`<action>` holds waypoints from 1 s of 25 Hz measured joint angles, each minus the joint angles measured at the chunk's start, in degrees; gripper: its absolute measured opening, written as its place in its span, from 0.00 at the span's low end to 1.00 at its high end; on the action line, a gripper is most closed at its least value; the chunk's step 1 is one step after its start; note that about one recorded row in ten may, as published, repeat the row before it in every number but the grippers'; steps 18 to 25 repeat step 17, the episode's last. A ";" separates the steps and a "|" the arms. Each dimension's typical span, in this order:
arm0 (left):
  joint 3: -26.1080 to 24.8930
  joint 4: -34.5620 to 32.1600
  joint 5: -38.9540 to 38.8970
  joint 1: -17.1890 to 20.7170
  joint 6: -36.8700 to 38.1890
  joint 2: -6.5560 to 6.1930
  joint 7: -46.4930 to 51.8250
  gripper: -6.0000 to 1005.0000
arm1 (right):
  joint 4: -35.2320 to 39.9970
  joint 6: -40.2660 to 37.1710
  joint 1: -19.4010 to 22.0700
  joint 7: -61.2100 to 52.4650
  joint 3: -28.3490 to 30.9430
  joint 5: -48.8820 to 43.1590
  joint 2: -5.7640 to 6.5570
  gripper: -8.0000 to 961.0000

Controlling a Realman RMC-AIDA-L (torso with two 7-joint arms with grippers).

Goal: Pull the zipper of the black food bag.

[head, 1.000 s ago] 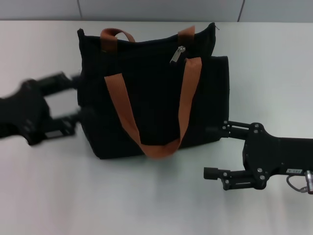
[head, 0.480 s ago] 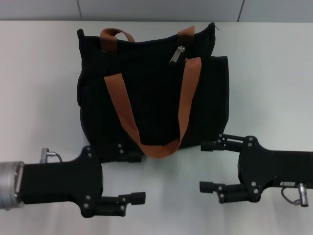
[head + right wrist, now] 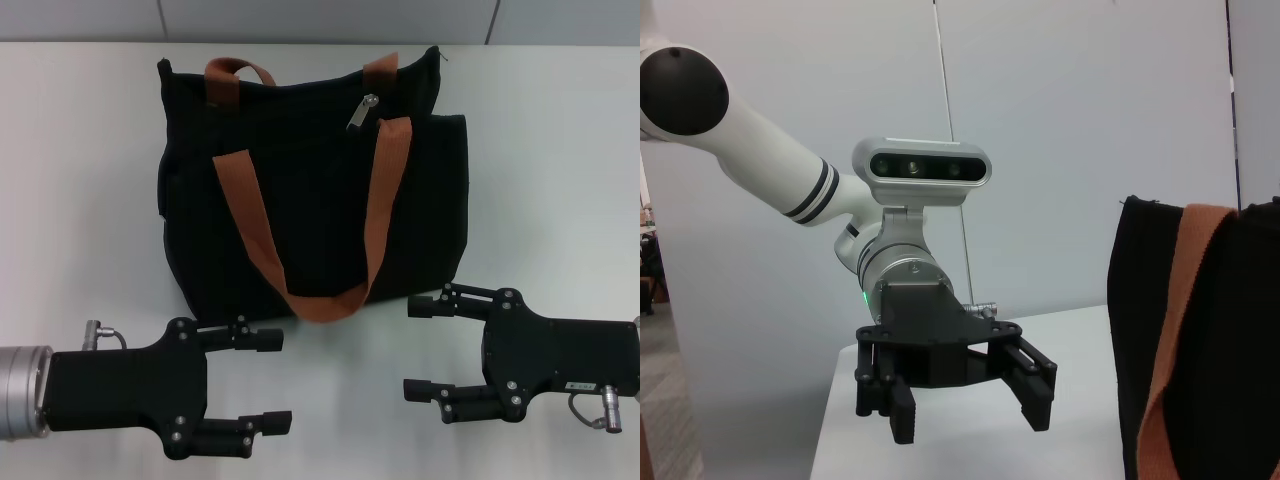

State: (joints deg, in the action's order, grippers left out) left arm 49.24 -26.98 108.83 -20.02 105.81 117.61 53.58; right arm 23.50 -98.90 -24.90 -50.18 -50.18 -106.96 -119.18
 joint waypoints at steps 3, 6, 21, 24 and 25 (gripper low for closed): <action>0.00 0.08 0.42 0.00 -0.01 -0.14 -0.13 0.76 | -0.02 -0.07 0.03 0.00 0.00 0.00 0.00 0.85; -0.10 0.09 0.55 -0.03 0.00 -0.12 -0.11 0.76 | -0.03 -0.17 0.11 0.00 0.00 -0.01 0.00 0.85; -0.40 0.17 0.59 -0.02 0.34 0.07 0.29 0.76 | -0.12 -0.50 0.36 0.00 0.00 0.00 0.00 0.85; -0.40 0.17 0.59 -0.02 0.34 0.07 0.29 0.76 | -0.12 -0.50 0.36 0.00 0.00 0.00 0.00 0.85; -0.40 0.17 0.59 -0.02 0.34 0.07 0.29 0.76 | -0.12 -0.50 0.36 0.00 0.00 0.00 0.00 0.85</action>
